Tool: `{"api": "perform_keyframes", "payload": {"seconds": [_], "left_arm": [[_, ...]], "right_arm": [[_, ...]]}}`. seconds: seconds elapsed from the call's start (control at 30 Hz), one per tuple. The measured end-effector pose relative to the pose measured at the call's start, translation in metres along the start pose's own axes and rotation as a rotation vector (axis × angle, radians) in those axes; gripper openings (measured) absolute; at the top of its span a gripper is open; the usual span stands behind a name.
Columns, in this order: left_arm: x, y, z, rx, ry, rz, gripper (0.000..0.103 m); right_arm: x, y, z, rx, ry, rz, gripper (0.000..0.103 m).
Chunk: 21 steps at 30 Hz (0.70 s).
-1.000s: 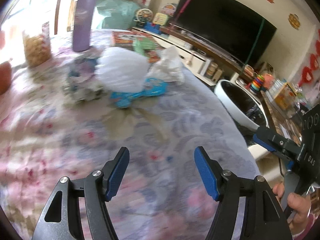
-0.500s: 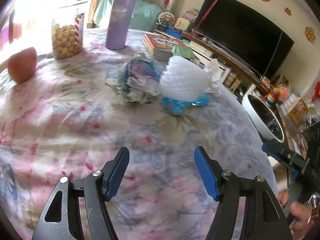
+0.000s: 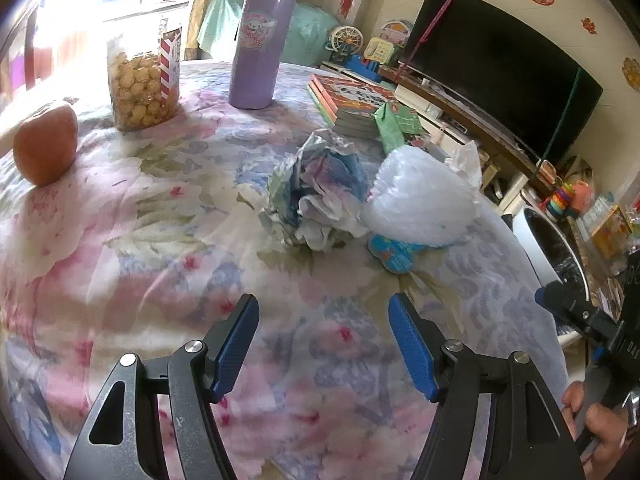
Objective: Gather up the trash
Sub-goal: 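Grasp the crumpled paper with the left tool while the right tool grasps the white plastic bag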
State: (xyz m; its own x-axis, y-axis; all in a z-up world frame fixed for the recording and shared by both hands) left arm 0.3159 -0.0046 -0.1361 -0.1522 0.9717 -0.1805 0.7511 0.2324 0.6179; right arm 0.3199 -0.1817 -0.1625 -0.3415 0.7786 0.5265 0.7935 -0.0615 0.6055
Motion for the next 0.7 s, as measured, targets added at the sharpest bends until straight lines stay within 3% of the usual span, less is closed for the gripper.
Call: {"api": "perform_keyframes", "payload": {"seconds": [0.6, 0.7], "left_arm": [[0.003, 0.041, 0.048, -0.019, -0.021, 0.070, 0.064], [0.001, 0.042, 0.055, -0.010, -0.047, 0.067, 0.040]], "right_arm": [[-0.016, 0.065, 0.072, 0.010, -0.044, -0.056, 0.091], [-0.021, 0.070, 0.083, 0.014, -0.045, -0.054, 0.085]]}}
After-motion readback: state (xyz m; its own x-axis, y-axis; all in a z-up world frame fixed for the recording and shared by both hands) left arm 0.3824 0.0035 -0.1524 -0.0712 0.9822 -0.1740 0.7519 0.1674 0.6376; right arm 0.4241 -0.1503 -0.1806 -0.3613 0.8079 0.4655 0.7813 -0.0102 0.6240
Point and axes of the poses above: each gripper's, at about its wrist camera, not at the fingertips, and z roughly the way its jaws point, x to its left, y to its top, the point moved 10 cm from there along z, roughly the way its jaws point, and after that the axes turned 7 degrees about y, right-handed, at the moved point
